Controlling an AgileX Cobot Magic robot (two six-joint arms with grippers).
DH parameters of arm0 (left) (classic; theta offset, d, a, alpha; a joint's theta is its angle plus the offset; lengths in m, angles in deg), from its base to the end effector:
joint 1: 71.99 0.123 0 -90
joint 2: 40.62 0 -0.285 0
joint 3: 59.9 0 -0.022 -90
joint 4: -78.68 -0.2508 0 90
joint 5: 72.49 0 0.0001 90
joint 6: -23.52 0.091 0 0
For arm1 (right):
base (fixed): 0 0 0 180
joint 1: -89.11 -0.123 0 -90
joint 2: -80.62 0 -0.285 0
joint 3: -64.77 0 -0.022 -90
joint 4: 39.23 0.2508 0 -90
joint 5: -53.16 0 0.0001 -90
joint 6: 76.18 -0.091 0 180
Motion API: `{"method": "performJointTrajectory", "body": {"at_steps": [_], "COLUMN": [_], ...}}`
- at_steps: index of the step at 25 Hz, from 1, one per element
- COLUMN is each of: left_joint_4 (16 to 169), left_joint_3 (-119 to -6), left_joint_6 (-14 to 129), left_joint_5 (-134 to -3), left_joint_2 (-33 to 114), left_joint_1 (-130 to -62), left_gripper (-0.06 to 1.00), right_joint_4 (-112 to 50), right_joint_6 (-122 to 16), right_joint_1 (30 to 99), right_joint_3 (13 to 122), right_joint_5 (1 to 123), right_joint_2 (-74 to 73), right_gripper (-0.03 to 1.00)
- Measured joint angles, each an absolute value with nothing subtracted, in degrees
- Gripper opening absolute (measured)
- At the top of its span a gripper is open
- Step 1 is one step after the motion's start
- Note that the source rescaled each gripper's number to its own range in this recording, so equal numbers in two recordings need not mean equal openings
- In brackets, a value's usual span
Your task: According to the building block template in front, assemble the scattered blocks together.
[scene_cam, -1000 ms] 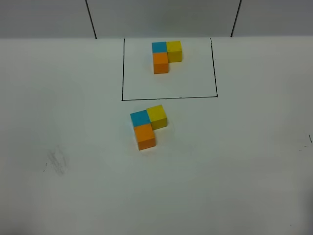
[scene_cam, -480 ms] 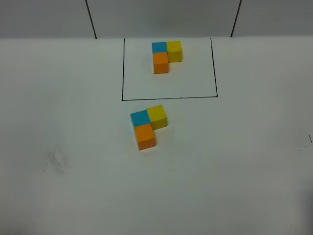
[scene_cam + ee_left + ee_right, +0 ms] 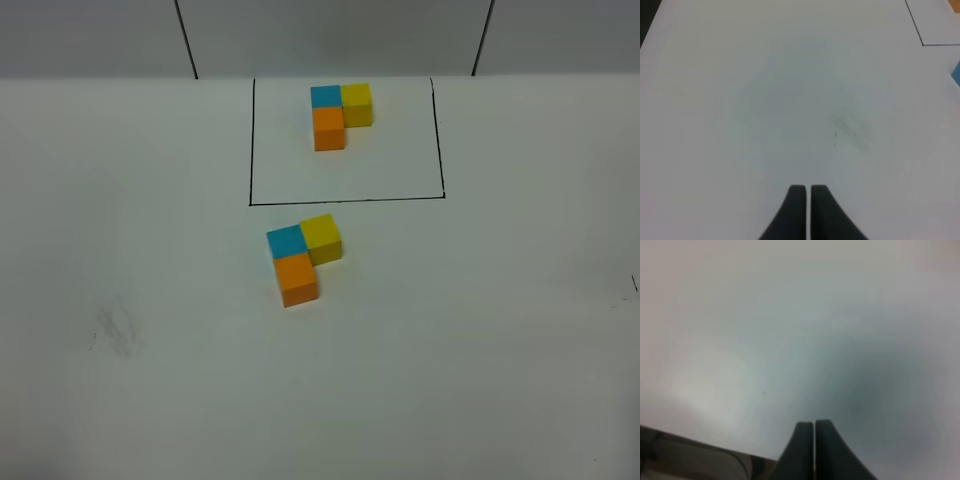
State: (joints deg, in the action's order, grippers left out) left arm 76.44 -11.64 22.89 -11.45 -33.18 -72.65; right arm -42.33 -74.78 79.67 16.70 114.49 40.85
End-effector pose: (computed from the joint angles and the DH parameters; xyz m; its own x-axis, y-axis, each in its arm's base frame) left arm -0.0066 0.0032 0.2784 -0.4498 0.0131 -0.8931 -0.0155 0.9996 0.0225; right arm 0.0769 0.0084 0.2587 -0.8386 -0.1905 -0.5103 -0.1823 0.9810 -0.0665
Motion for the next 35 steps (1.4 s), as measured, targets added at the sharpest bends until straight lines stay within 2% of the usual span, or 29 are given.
{"method": "performJointTrajectory", "body": {"at_steps": [8,15,24,35], "left_joint_4": [76.44,76.44,76.44,76.44], "left_joint_3": [-11.64,-11.64,-11.64,-11.64], "left_joint_6": [22.89,22.89,22.89,22.89], "left_joint_5": [-11.45,-11.45,-11.45,-11.39], "left_joint_2": [-33.18,-33.18,-33.18,-33.18], "left_joint_1": [-72.65,-72.65,-72.65,-72.65], "left_gripper": [0.0,0.0,0.0,0.0], "right_joint_4": [-42.38,-42.38,-42.45,-42.5], "right_joint_6": [-74.55,-74.55,-74.55,-74.55], "right_joint_1": [88.13,92.45,92.88,92.88], "right_joint_3": [16.7,16.43,16.37,16.37], "right_joint_5": [114.54,114.59,114.6,114.6], "right_joint_2": [53.39,65.05,72.92,73.07], "right_gripper": [0.01,0.01,0.01,0.01]}}
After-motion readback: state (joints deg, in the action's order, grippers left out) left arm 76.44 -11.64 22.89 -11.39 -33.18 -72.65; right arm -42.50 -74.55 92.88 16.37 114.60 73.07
